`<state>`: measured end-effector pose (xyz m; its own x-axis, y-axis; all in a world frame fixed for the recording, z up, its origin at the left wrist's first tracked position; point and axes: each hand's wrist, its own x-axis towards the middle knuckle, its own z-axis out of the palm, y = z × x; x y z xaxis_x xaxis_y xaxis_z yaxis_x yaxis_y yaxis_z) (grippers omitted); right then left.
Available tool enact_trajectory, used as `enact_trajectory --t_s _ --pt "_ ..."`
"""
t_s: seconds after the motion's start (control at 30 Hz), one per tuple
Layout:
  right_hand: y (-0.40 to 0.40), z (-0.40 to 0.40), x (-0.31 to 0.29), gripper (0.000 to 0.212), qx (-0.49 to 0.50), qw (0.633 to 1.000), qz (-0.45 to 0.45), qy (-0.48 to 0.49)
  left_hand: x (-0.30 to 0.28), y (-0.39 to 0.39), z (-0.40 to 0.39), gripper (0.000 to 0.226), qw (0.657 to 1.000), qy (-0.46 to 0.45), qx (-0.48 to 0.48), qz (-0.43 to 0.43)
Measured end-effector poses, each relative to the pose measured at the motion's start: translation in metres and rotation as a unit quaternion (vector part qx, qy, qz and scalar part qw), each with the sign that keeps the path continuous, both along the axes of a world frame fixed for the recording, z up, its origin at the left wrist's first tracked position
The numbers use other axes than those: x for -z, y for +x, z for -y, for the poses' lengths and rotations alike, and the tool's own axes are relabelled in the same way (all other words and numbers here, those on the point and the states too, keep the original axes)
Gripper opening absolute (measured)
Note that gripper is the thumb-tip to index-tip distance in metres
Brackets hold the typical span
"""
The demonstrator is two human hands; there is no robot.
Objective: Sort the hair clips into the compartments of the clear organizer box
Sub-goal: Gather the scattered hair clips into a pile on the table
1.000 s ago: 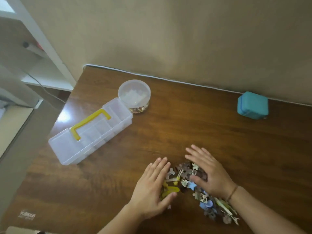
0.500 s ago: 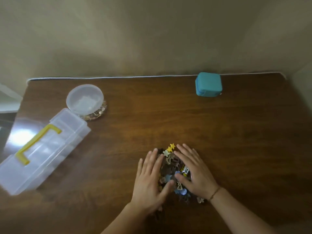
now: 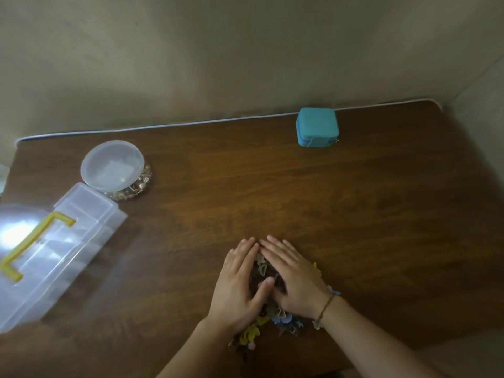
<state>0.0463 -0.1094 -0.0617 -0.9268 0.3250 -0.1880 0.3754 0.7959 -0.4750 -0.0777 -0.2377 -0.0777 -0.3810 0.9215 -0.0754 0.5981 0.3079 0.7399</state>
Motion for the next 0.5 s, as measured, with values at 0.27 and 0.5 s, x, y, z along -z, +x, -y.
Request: enact_trajectory --t_s 0.27,0.5 --pt "0.059 -0.02 -0.001 0.067 0.154 0.986 -0.067 -0.013 -0.01 -0.005 0.036 0.074 0.998 0.033 -0.046 0.004" --pt "0.057 0.014 0.01 0.069 0.133 0.99 -0.032 -0.028 0.006 0.026 0.059 0.078 0.999 0.012 -0.049 -0.008"
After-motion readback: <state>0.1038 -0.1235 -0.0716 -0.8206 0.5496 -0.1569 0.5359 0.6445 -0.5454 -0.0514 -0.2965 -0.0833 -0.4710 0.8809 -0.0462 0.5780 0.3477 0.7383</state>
